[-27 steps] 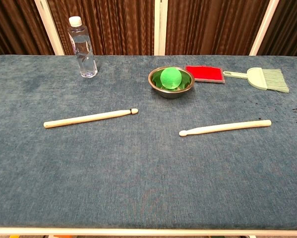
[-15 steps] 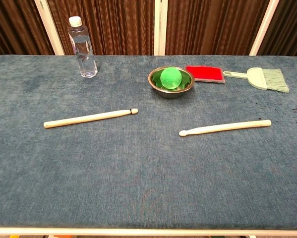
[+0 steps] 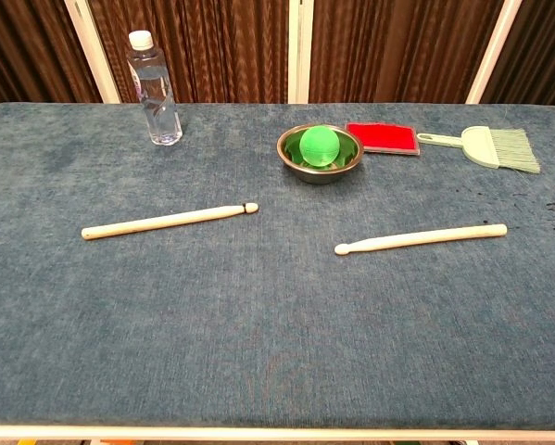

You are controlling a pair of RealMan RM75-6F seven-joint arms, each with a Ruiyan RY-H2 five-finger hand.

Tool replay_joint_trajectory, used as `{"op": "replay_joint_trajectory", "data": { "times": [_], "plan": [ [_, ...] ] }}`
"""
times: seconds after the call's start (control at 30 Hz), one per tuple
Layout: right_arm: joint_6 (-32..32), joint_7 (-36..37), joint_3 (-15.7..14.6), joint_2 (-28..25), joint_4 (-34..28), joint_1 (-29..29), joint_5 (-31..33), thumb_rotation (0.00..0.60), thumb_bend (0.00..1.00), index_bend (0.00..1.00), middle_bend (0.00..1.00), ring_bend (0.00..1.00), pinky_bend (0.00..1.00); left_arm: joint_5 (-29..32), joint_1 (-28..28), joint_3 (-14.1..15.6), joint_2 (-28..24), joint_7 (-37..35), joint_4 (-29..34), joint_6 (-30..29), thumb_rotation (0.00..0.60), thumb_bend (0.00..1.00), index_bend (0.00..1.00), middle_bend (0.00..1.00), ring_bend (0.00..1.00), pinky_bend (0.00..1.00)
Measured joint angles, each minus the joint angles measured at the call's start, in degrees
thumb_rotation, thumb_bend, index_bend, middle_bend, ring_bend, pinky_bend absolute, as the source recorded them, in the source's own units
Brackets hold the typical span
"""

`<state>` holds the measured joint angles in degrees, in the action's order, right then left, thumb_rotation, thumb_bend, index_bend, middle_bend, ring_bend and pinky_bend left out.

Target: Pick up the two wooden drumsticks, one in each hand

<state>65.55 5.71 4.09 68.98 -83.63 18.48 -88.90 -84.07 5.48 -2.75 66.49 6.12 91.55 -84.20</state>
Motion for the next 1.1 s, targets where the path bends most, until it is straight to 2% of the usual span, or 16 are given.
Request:
{"op": "replay_joint_trajectory", "data": {
  "times": [0.2, 0.43, 0.63, 0.8, 1.1],
  "plan": [
    [-7.80, -0.32, 0.76, 8.75, 9.61, 7.03, 0.26, 0.600, 0.10, 0.33, 0.33, 0.16, 0.36, 0.03, -0.04, 0.08, -0.16, 0.24, 0.25, -0.03, 0.600, 0.02, 0.24, 0.25, 0.13, 0.11],
    [-9.10, -3.08, 0.54, 18.68, 19.98, 10.84, -0.40, 0.600, 0.09, 0.51, 0.44, 0.23, 0.42, 0.46, -0.23, 0.11, -0.29, -0.03, 0.13, 0.02, 0.600, 0.02, 0.24, 0.25, 0.13, 0.11],
    [-8.67, -3.59, -0.16, 22.23, 24.92, 12.00, -0.40, 0.600, 0.20, 0.52, 0.46, 0.25, 0.42, 0.72, -0.31, 0.11, -0.28, -0.59, -0.30, 0.13, 0.600, 0.02, 0.24, 0.25, 0.13, 0.11],
    [-8.89, -3.03, -0.44, 23.79, 27.35, 12.70, 0.09, 0.600, 0.23, 0.52, 0.48, 0.26, 0.42, 0.64, -0.23, 0.12, -0.22, -1.06, -0.63, 0.27, 0.600, 0.02, 0.24, 0.25, 0.13, 0.11],
    [-9.81, -3.95, -1.55, 25.76, 30.18, 13.47, 0.85, 0.600, 0.24, 0.53, 0.49, 0.26, 0.42, 0.72, -0.20, 0.20, -0.20, -1.72, -1.04, 0.56, 0.600, 0.02, 0.24, 0.25, 0.13, 0.11]
  ]
}}
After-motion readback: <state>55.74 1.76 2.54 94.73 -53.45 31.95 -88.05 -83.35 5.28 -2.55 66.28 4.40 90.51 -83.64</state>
